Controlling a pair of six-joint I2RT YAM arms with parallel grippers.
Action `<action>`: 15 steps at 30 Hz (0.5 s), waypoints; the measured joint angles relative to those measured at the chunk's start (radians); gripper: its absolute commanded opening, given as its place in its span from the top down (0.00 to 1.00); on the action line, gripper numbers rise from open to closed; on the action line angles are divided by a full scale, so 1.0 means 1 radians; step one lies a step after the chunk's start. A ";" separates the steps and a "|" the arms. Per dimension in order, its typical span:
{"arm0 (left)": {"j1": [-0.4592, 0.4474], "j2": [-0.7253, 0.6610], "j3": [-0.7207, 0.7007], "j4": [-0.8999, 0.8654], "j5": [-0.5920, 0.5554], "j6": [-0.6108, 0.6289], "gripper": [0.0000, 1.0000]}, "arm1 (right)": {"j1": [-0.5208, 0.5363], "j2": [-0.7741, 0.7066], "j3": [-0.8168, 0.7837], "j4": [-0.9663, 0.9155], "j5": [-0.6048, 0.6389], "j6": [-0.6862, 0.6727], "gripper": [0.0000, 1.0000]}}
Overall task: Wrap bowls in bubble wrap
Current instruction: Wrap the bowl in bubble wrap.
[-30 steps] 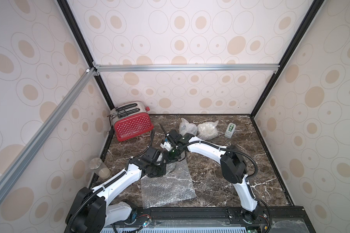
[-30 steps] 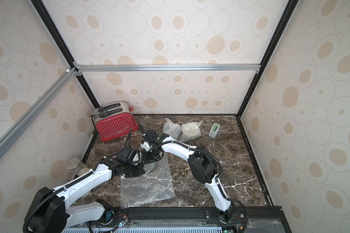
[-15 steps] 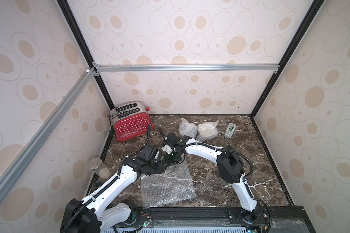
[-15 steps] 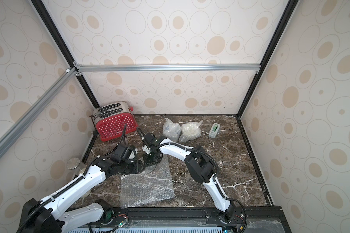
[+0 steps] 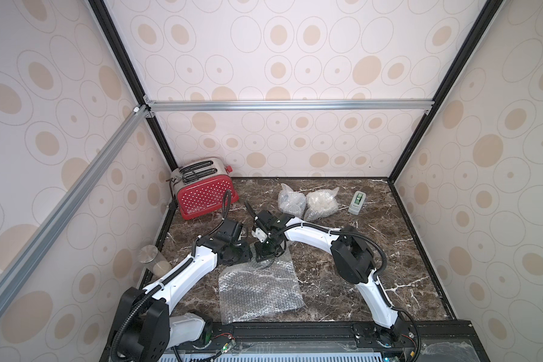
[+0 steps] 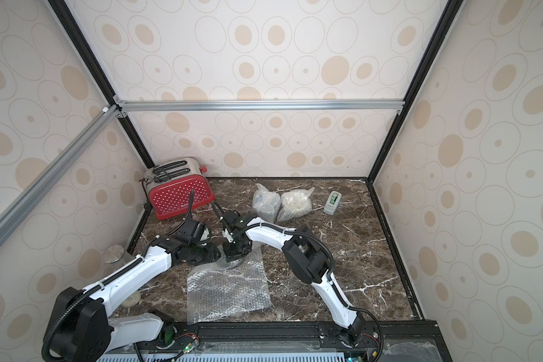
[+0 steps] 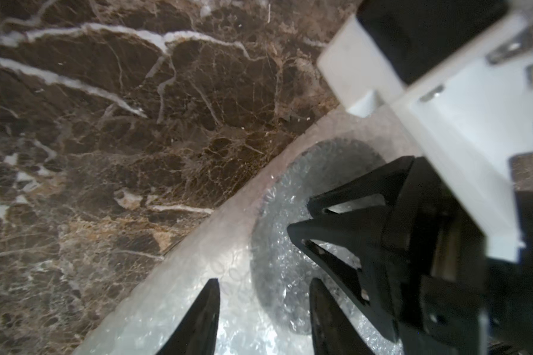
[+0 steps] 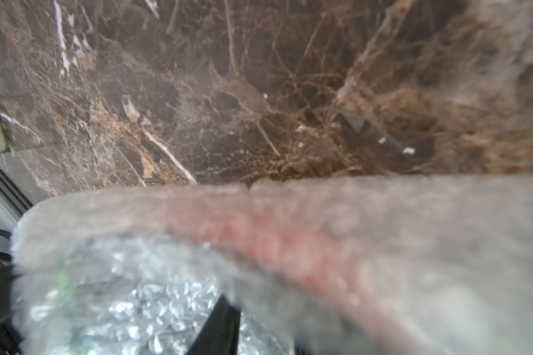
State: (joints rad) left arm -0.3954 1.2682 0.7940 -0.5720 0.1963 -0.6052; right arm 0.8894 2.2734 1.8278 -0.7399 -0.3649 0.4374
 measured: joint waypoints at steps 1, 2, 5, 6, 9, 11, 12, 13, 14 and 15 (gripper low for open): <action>0.000 0.017 0.003 0.008 -0.002 0.007 0.52 | 0.000 0.000 0.000 0.000 0.000 0.000 0.69; 0.000 0.033 0.006 0.014 -0.004 0.015 0.52 | 0.000 -0.001 0.000 0.000 0.000 0.000 0.69; 0.000 0.097 0.019 0.037 -0.013 0.038 0.51 | 0.000 -0.001 -0.002 0.003 0.000 0.002 0.69; 0.000 0.117 0.021 0.043 -0.015 0.043 0.51 | 0.000 -0.002 -0.003 0.007 0.000 0.002 0.69; 0.000 0.154 0.021 0.056 -0.021 0.052 0.56 | 0.000 -0.004 -0.010 0.018 0.000 0.003 0.69; 0.000 0.164 0.021 0.058 -0.030 0.061 0.61 | 0.000 -0.009 -0.018 0.026 0.000 0.006 0.69; 0.000 0.168 0.021 0.059 -0.036 0.065 0.62 | 0.000 -0.011 -0.021 0.030 0.000 0.007 0.69; 0.000 0.169 0.020 0.061 -0.041 0.068 0.65 | 0.000 -0.013 -0.023 0.032 0.000 0.008 0.69; 0.000 0.169 0.017 0.063 -0.046 0.069 0.69 | 0.000 -0.015 -0.026 0.035 0.000 0.010 0.69; 0.000 0.169 0.013 0.065 -0.048 0.070 0.71 | 0.000 -0.018 -0.026 0.038 0.000 0.011 0.69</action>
State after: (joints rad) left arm -0.3954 1.4372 0.8074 -0.5068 0.1478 -0.5354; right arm 0.8894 2.2559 1.8015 -0.7021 -0.3653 0.4480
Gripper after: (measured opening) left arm 0.331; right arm 0.311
